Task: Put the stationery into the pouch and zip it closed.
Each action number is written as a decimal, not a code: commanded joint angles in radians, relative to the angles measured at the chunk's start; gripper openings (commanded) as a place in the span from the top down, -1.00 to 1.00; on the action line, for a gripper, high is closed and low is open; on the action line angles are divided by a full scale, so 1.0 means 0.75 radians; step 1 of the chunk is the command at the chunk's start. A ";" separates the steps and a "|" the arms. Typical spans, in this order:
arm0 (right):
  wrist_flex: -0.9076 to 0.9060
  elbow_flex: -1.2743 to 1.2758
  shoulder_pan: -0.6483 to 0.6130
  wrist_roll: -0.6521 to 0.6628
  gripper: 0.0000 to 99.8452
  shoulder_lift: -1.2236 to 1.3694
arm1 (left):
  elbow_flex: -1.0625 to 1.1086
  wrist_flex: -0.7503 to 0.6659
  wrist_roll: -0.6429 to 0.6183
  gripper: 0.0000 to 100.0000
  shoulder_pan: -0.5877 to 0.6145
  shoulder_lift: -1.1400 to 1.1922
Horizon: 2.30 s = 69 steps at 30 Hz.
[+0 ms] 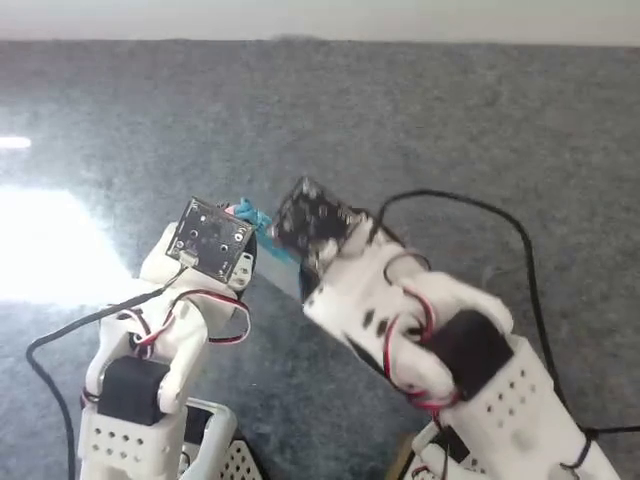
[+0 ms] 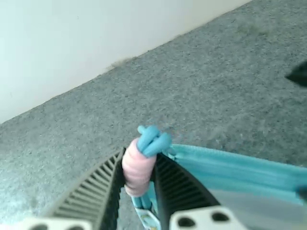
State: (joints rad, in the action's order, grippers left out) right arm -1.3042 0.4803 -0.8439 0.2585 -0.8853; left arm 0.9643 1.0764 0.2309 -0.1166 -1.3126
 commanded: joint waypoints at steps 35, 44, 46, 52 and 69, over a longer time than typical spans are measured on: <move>0.449 0.313 0.050 0.049 0.99 0.073 | -0.046 -0.033 0.004 0.98 0.008 0.000; 0.459 0.354 0.218 -0.104 0.99 -0.099 | -0.046 -0.033 0.004 0.98 0.006 0.000; 0.490 0.366 0.216 -0.106 0.99 -0.109 | -0.046 -0.033 0.004 0.98 0.006 0.000; 0.414 0.291 0.152 -0.094 0.99 -0.116 | -0.046 -0.016 0.004 0.98 0.008 0.000; -0.069 -0.027 0.075 0.115 0.99 -0.519 | -0.015 -0.061 0.010 0.98 0.121 0.004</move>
State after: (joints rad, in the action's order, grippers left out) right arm -1.3226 0.5892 -0.7841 0.3276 -1.2183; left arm 0.9628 1.0641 0.2309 -0.0537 -1.3234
